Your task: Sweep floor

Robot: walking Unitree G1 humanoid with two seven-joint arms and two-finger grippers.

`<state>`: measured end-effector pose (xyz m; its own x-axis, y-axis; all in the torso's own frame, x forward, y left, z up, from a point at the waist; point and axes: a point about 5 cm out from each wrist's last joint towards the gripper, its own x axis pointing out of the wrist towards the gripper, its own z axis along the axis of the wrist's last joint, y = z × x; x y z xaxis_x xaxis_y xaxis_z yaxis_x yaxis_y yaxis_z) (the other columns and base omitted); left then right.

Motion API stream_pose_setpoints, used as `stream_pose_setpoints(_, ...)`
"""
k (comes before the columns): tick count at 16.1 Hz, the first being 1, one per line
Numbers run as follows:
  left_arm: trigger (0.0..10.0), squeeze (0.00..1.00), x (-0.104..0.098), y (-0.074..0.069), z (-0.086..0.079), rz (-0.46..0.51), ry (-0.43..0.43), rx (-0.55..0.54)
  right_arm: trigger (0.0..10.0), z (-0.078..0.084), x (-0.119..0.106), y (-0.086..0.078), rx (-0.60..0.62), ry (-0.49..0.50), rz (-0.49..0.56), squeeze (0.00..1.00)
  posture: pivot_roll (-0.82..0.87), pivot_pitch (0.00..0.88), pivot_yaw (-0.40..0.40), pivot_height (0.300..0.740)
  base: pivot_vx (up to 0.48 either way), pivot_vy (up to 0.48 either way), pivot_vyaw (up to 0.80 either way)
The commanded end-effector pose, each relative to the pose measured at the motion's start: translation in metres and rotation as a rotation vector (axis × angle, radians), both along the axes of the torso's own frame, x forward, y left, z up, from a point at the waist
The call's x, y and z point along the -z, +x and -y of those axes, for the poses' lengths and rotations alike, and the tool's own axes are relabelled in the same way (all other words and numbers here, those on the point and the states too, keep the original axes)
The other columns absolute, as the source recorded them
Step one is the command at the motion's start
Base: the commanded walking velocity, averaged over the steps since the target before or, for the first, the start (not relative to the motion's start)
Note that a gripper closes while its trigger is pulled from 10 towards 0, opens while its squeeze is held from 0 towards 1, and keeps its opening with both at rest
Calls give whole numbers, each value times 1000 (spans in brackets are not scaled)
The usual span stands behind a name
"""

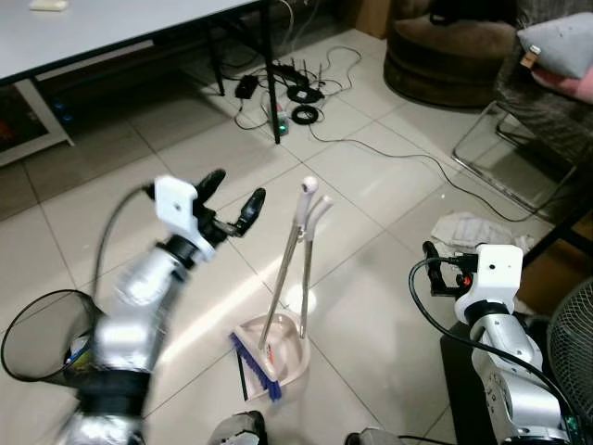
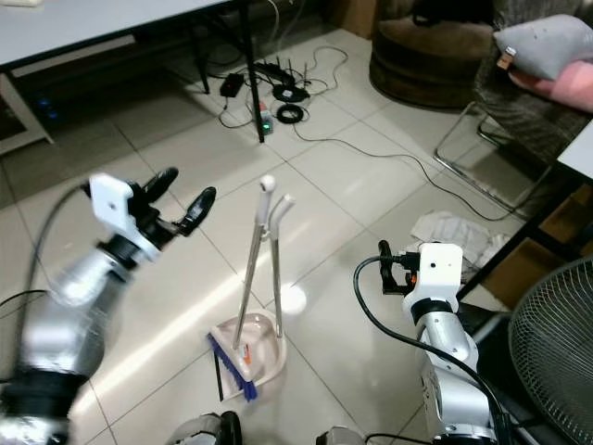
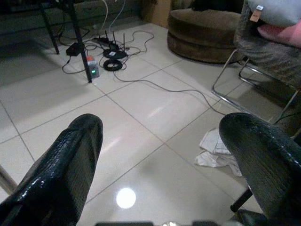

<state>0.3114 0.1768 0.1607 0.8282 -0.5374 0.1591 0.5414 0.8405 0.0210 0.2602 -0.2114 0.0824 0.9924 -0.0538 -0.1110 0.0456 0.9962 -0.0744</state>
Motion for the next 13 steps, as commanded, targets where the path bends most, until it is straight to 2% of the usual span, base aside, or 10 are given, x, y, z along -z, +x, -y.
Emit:
stream_pose_setpoints(1,10000,1000,-12,2,-9,7,2,62,10000,-4,-2,-2,-38,20,1,0,-20,135,50,740,0,0,0)
stream_pose_setpoints(3,10000,1000,-23,7,-22,-8,28,133,10000,-9,-1,-1,-74,35,-6,0,-10,127,46,740,0,0,0)
stream_pose_setpoints(5,10000,1000,-24,9,-24,-31,48,191,10000,-11,0,0,-86,37,-9,0,-7,123,42,740,0,0,0)
stream_pose_setpoints(6,10000,1000,-22,10,-23,-93,63,321,10000,-14,-1,2,-103,36,-9,0,-11,115,35,740,0,0,0)
stream_pose_setpoints(8,10000,1000,-15,13,-19,-147,109,420,10000,-15,-2,4,-122,32,-5,0,-17,108,36,740,0,0,0)
stream_pose_setpoints(9,10000,1000,-13,15,-18,-151,118,429,10000,-15,-3,4,-127,32,-1,0,-20,105,38,740,0,0,0)
stream_pose_setpoints(13,10000,1000,-9,29,5,-129,141,505,10000,-16,-7,8,-132,23,22,0,-26,95,42,740,0,0,0)
